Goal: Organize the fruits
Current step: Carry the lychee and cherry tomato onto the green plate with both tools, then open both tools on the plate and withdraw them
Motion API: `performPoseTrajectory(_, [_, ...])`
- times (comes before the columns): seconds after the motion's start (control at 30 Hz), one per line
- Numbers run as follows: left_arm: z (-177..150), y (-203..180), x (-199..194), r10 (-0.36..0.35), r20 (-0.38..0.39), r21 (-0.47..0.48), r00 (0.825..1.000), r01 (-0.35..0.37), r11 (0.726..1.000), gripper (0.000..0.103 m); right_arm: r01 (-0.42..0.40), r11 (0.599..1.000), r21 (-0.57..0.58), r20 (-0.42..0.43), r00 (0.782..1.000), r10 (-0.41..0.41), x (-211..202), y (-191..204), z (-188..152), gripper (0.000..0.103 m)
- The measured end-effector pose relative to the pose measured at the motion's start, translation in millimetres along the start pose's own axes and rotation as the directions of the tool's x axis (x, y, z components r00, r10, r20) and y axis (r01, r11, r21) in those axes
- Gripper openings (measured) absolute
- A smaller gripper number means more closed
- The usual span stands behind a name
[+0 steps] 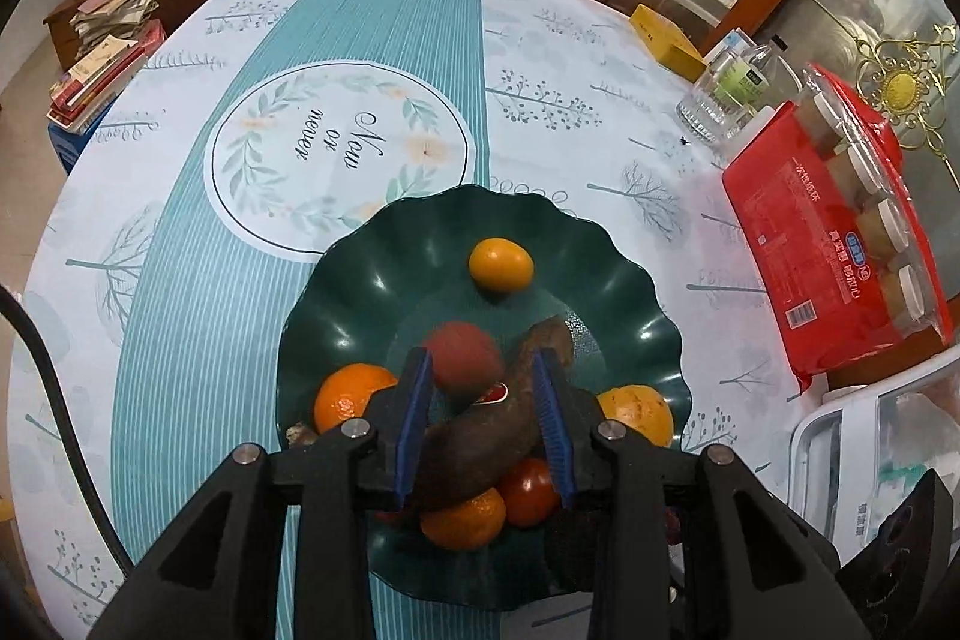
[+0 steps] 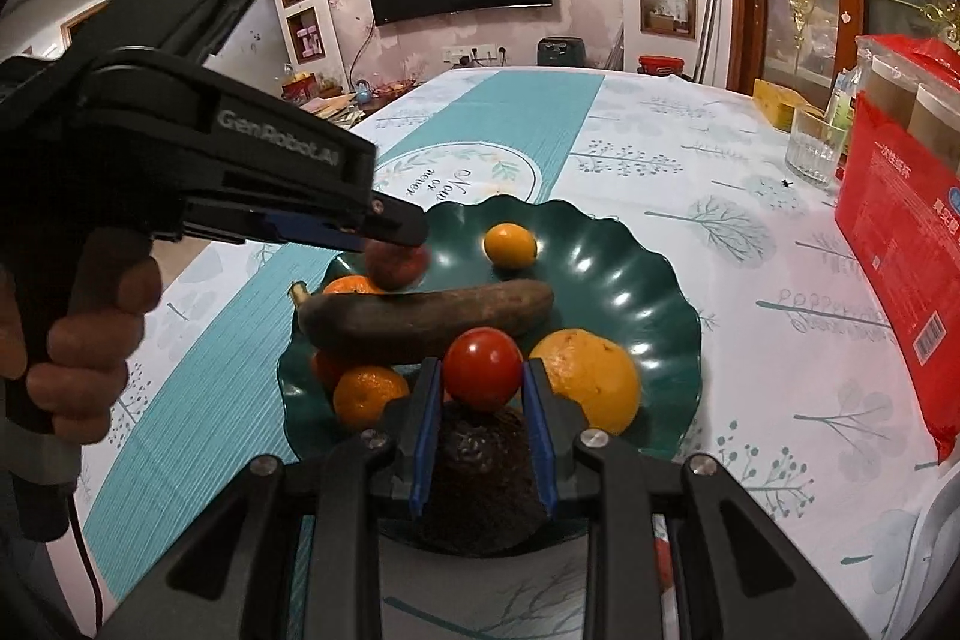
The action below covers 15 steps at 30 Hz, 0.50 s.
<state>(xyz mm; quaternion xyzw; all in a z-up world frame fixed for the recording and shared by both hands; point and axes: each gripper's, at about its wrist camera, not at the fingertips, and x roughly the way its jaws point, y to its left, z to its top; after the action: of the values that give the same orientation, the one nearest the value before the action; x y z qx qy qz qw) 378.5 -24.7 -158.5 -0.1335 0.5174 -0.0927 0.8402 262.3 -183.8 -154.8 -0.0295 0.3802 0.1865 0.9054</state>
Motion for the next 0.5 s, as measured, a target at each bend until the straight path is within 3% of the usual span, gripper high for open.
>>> performPoseTrajectory(0.07, [-1, -2, 0, 0.01, -0.007, 0.0, 1.0, -0.01, 1.0, 0.048, -0.002, 1.0, 0.003, -0.013, 1.0, 0.002, 2, -1, 1, 0.04])
performPoseTrajectory(0.13, [-2, -4, -2, 0.016, -0.008, 0.011, 1.0, -0.016, 1.0, 0.052, -0.002, 1.0, 0.011, -0.013, 1.0, 0.003, 1, -3, 1, 0.045])
performPoseTrajectory(0.5, [-19, -12, -29, 0.047, 0.001, 0.008, 0.999, -0.047, 0.999, 0.068, 0.029, 0.997, 0.067, 0.024, 0.999, -0.031, -24, -14, -1, 0.053])
